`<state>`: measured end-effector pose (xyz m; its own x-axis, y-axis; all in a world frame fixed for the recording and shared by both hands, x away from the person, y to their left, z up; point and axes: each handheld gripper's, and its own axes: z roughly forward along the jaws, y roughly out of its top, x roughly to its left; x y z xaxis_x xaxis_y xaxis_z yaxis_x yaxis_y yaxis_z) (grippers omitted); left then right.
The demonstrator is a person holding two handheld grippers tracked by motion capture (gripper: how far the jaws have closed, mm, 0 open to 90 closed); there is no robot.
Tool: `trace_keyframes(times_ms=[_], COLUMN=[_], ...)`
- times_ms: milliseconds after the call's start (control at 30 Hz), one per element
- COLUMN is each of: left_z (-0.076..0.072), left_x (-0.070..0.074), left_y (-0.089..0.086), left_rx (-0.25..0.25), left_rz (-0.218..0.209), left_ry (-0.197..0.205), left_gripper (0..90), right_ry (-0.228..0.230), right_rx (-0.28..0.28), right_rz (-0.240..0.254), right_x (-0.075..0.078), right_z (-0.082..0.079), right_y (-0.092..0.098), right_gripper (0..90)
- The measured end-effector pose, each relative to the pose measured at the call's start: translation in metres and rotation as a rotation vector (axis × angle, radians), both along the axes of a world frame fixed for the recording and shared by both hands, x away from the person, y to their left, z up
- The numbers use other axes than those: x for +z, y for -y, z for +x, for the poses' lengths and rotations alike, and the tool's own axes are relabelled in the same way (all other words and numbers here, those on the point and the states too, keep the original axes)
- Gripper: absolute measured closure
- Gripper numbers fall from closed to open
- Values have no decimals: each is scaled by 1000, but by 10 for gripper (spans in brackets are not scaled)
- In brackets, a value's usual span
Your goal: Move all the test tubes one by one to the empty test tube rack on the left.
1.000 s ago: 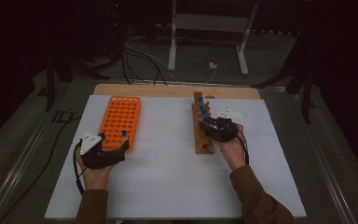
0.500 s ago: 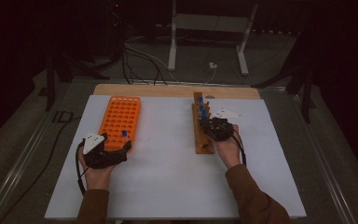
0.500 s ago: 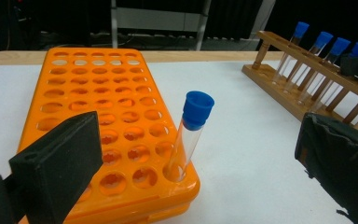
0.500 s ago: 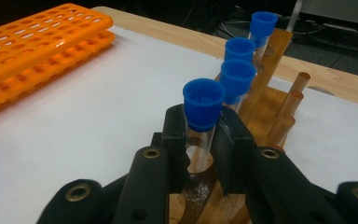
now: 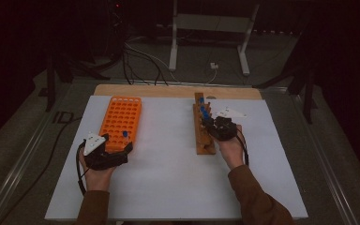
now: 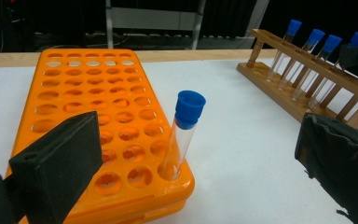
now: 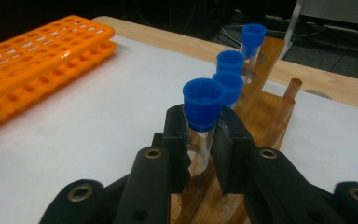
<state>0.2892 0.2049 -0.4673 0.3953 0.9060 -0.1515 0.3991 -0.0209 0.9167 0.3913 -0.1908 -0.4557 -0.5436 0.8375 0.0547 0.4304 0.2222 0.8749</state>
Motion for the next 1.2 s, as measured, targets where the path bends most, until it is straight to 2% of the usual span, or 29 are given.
trace_keyframes(times_ms=[333,533,733,800,933,1200], left_z=[-2,-2,-3,-3,-4,-6], left_x=[3,4,9,11,14,17], left_y=[2,3,8,12,19,32], left_rx=[-9,-13,-25,-29,-47,-67], left_rz=[-2,9,22,30,39,45], left_ry=[20,21,42,51,64,96], left_gripper=[15,15,17,25,34,50], right_ry=[40,71,108,107,91,48], right_rx=[21,27,42,56,88,150], right_rz=[19,31,41,48,64,76], right_x=[23,38,57,60,60,48], right_z=[-5,-9,-15,-17,-20,-24], right_y=[1,2,3,2,-3,-20], right_gripper=[773,772,772,772,771,770])
